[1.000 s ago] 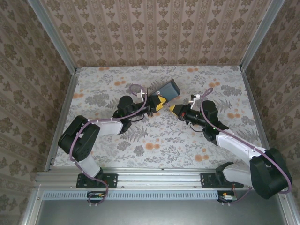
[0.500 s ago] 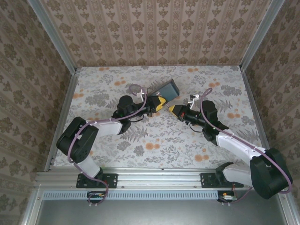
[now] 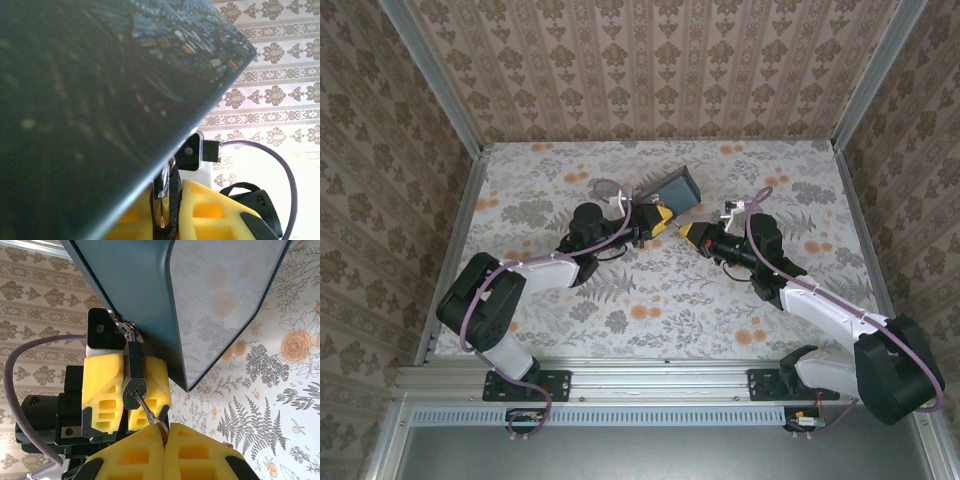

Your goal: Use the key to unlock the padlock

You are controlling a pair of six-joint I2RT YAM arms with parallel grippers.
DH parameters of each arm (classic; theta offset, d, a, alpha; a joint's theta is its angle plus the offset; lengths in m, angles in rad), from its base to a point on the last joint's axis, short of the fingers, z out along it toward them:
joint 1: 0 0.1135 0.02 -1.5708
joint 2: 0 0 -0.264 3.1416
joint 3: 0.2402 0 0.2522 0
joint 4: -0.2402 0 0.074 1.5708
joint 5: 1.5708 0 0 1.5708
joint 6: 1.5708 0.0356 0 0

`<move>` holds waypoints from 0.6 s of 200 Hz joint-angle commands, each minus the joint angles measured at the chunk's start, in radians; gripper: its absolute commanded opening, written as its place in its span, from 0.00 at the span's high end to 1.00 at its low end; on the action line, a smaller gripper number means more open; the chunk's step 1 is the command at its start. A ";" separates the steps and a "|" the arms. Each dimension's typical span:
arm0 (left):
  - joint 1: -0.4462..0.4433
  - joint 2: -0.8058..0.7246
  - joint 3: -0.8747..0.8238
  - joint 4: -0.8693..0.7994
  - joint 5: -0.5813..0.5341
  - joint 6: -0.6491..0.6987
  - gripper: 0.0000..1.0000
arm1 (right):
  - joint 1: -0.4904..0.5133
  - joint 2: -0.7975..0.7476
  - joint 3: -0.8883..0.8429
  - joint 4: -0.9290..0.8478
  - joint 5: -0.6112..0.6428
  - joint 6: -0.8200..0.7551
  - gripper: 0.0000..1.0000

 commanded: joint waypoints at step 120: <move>-0.036 -0.107 0.005 -0.051 -0.044 0.142 1.00 | 0.057 0.035 0.024 0.047 0.181 0.071 1.00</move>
